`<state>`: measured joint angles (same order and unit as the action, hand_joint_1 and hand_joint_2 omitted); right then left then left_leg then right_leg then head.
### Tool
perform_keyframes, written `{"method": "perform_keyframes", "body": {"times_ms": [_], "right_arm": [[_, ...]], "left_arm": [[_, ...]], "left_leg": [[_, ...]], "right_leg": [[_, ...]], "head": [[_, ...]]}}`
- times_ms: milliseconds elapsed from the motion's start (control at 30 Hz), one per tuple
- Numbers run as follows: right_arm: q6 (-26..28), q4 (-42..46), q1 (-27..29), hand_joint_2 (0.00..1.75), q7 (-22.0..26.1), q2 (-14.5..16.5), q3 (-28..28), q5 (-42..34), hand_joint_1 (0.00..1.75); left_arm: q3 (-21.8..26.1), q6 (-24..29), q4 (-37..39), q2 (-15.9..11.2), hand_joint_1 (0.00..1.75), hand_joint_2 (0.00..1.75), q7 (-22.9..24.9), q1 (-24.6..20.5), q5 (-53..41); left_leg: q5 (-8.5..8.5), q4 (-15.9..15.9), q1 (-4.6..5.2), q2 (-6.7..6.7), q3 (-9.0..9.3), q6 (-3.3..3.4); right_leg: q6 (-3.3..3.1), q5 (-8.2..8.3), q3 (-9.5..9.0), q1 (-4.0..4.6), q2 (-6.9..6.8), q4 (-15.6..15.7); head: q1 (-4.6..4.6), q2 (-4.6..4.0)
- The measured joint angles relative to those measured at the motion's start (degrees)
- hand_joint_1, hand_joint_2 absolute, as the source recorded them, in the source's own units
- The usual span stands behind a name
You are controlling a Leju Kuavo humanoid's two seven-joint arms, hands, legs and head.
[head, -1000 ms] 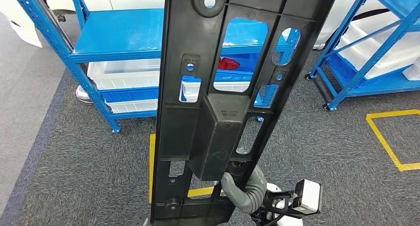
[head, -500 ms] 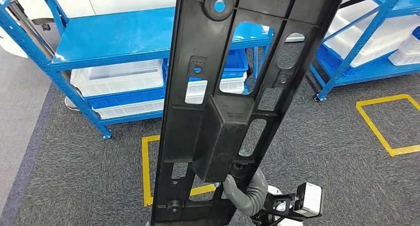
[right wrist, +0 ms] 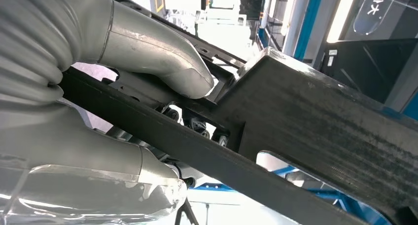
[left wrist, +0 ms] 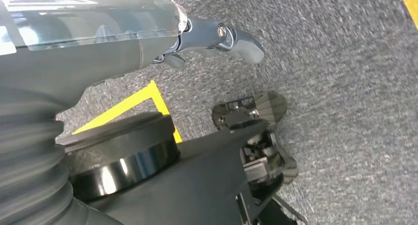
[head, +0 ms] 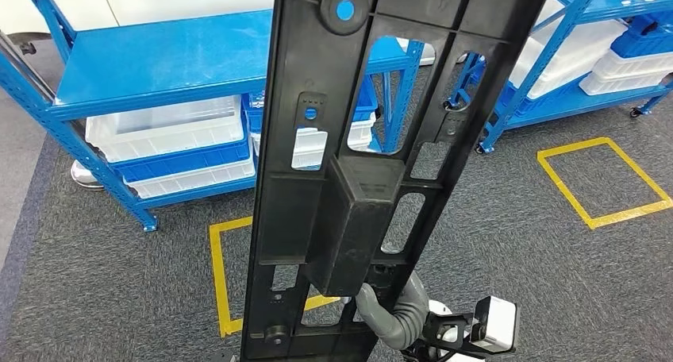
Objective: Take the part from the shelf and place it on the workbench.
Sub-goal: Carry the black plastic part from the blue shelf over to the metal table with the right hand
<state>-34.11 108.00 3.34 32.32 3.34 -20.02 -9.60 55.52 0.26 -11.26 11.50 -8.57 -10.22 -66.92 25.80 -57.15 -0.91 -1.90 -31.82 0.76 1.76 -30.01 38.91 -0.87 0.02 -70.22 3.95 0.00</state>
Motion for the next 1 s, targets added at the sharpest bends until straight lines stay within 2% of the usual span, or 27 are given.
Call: {"method": "perform_keyframes", "body": {"times_ms": [67,100,133,200,267,300,367,400,433,467,500,533,567,600,633,700,767,800,867,900,933,967,1000], "right_arm": [[-0.2,0.1,0.0,1.75,0.0,0.0,0.0,0.0,1.75],[-0.3,0.3,0.1,1.75,0.0,0.0,0.0,0.0,1.75],[-0.4,0.5,0.1,1.75,0.0,0.0,0.0,0.0,1.75],[-0.6,0.8,0.3,1.75,-0.1,0.0,0.0,0.0,1.75],[-0.7,1.1,0.6,1.75,-0.2,0.1,0.0,0.0,1.75],[-0.8,1.3,0.7,1.75,-0.2,0.2,0.0,0.1,1.75],[-1.0,1.4,0.8,1.75,-0.2,0.3,0.0,0.1,1.75],[-1.2,1.4,0.9,1.75,-0.3,0.3,0.0,0.1,1.75],[-1.3,1.4,1.0,1.75,-0.3,0.3,0.0,0.1,1.75],[-1.6,1.4,1.1,1.75,-0.3,0.3,0.0,0.1,1.75],[-1.8,1.4,1.1,1.75,-0.3,0.3,0.0,0.1,1.75],[-1.9,1.4,1.1,1.75,-0.3,0.3,0.0,0.1,1.75],[-2.0,1.4,1.1,1.75,-0.2,0.3,0.0,0.1,1.75],[-2.1,1.3,1.1,1.75,0.0,0.3,0.0,0.0,1.75],[-2.2,1.3,1.2,1.75,0.2,0.3,0.0,0.0,1.75],[-2.5,1.1,1.3,1.75,0.5,0.3,-0.1,0.0,1.75],[-2.6,1.1,1.4,1.75,0.6,0.3,-0.1,-0.1,1.75],[-2.7,1.1,1.4,1.75,0.7,0.3,-0.1,-0.1,1.75],[-2.8,0.9,1.4,1.75,0.9,0.2,-0.1,-0.1,1.75],[-2.8,0.8,1.4,1.75,0.9,0.2,-0.1,-0.1,1.75],[-2.9,0.6,1.5,1.75,1.0,0.1,-0.1,-0.1,1.75],[-2.9,0.5,1.5,1.75,1.0,0.0,-0.1,-0.1,1.75],[-2.9,0.4,1.6,1.75,1.1,0.0,-0.1,-0.1,1.75]], "left_arm": [[0.0,0.0,0.0,0.0,0.0,1.75,0.0,-0.1,-0.1],[0.0,-0.1,0.0,0.0,0.0,1.75,-0.1,-0.1,-0.2],[0.0,-0.1,0.0,0.0,0.0,1.75,0.0,-0.1,-0.3],[0.0,-0.1,0.0,0.0,0.0,1.75,0.1,-0.1,-0.4],[-0.1,-0.2,0.0,0.0,0.0,1.75,0.1,-0.1,-0.5],[-0.1,-0.2,0.0,0.0,0.0,1.75,0.1,0.0,-0.5],[0.0,-0.2,0.0,-0.1,0.0,1.75,0.2,0.2,-0.4],[0.0,-0.2,0.0,-0.1,0.0,1.75,0.2,0.4,-0.3],[0.0,-0.2,0.0,-0.1,0.0,1.75,0.2,0.6,-0.2],[0.0,-0.1,0.0,-0.1,0.0,1.75,0.1,0.7,0.0],[0.0,-0.1,0.0,-0.1,0.0,1.75,0.1,0.7,0.1],[0.0,0.0,0.0,-0.2,0.0,1.75,0.0,0.7,0.3],[0.0,0.0,0.0,-0.2,0.0,1.75,-0.1,0.7,0.4],[0.0,0.1,0.0,-0.2,0.0,1.75,-0.2,0.7,0.5],[0.0,0.1,0.0,-0.2,0.0,1.75,-0.3,0.7,0.6],[0.0,0.1,0.0,-0.2,0.0,1.75,-0.6,0.8,0.7],[0.0,0.1,0.0,-0.1,0.0,1.75,-0.8,0.7,0.8],[0.0,0.1,0.0,-0.1,0.0,1.75,-0.8,0.7,0.8],[0.0,0.1,0.0,-0.1,0.0,1.75,-1.0,0.7,0.8],[0.0,0.1,0.0,-0.1,0.0,1.75,-1.0,0.8,0.8],[0.0,0.1,0.0,-0.1,0.0,1.75,-1.0,0.9,0.8],[0.0,0.1,0.0,-0.1,0.0,1.75,-1.0,0.9,0.9],[0.0,0.1,0.0,-0.1,0.0,1.75,-1.0,0.9,0.9]], "left_leg": [[0.18,-0.1,0.15,-0.49,0.12,-0.33],[0.26,-0.2,0.28,-0.67,0.12,-0.58],[0.31,-0.3,0.4,-0.9,0.1,-0.88],[0.36,-0.3,0.52,-1.45,0.15,-1.51],[1.57,-1.5,0.39,-0.94,-0.24,-2.09],[3.05,-3.7,0.32,-0.28,-1.11,-2.34],[7.0,-11.1,0.2,1.01,-4.33,-2.65],[8.36,-14.7,0.18,1.25,-5.96,-2.76],[8.67,-16.8,0.18,1.36,-6.89,-2.81],[7.84,-16.6,0.18,1.4,-6.8,-2.79],[5.96,-14.0,0.16,1.49,-5.53,-2.71],[3.74,-9.9,0.11,1.88,-3.58,-2.57],[2.21,-5.8,0.08,2.59,-1.67,-2.4],[1.29,-2.8,0.05,3.26,-0.27,-2.21],[1.05,-1.3,0.07,3.79,0.4,-1.99],[1.09,-0.8,0.17,3.75,0.42,-1.39],[0.65,-0.4,0.06,3.02,0.43,-0.53],[0.45,-0.1,-0.03,2.6,0.44,-0.14],[0.29,0.0,0.01,1.73,0.32,0.23],[0.29,0.0,0.09,1.24,0.23,0.26],[0.29,0.0,0.17,0.75,0.17,0.27],[0.3,0.0,0.23,0.3,0.16,0.26],[0.31,0.0,0.27,-0.1,0.19,0.24]], "right_leg": [[-0.51,3.2,-4.28,0.26,-1.42,8.3],[-0.87,3.88,-5.5,0.45,-1.89,10.9],[-1.24,3.95,-5.93,0.65,-2.11,12.0],[-1.94,4.07,-5.75,0.74,-1.44,12.1],[-2.7,4.39,-5.84,0.49,-0.87,12.5],[-3.05,4.56,-5.89,0.33,-0.58,12.7],[-3.44,4.71,-5.76,0.32,0.07,12.8],[-3.5,4.73,-5.69,0.35,0.49,12.7],[-3.52,4.75,-5.66,0.38,0.93,12.7],[-3.51,4.74,-5.67,0.39,1.39,12.6],[-3.45,4.72,-5.73,0.38,1.85,12.5],[-3.34,4.66,-5.79,0.37,2.3,12.4],[-3.13,4.58,-5.73,0.46,2.73,12.2],[-2.82,4.56,-5.56,0.51,3.16,12.0],[-2.48,4.61,-5.32,0.55,3.51,11.8],[-1.71,4.9,-4.91,0.5,4.1,11.9],[-1.07,4.26,-4.45,0.4,3.52,11.0],[-0.8,3.05,-3.63,0.39,2.75,9.2],[-0.4,-0.75,-0.34,0.35,1.06,2.3],[-0.26,-2.3,1.47,0.27,0.73,-1.6],[-0.2,-2.96,2.63,0.2,0.55,-4.1],[-0.22,-2.47,2.66,0.15,0.43,-4.3],[-0.36,-0.99,1.45,0.13,0.23,-2.2]], "head": [[0.0,0.0],[0.01,0.0],[0.01,0.0],[0.01,0.0],[0.01,0.0],[0.01,0.0],[0.01,0.0],[0.01,0.0],[0.01,0.0],[0.01,0.0],[0.01,0.0],[0.01,0.0],[0.01,0.0],[0.01,0.0],[0.01,0.0],[0.01,0.0],[0.0,0.0],[-0.01,0.0],[-0.02,0.0],[-0.02,0.0],[-0.02,0.0],[-0.02,0.0],[-0.02,0.0]]}}
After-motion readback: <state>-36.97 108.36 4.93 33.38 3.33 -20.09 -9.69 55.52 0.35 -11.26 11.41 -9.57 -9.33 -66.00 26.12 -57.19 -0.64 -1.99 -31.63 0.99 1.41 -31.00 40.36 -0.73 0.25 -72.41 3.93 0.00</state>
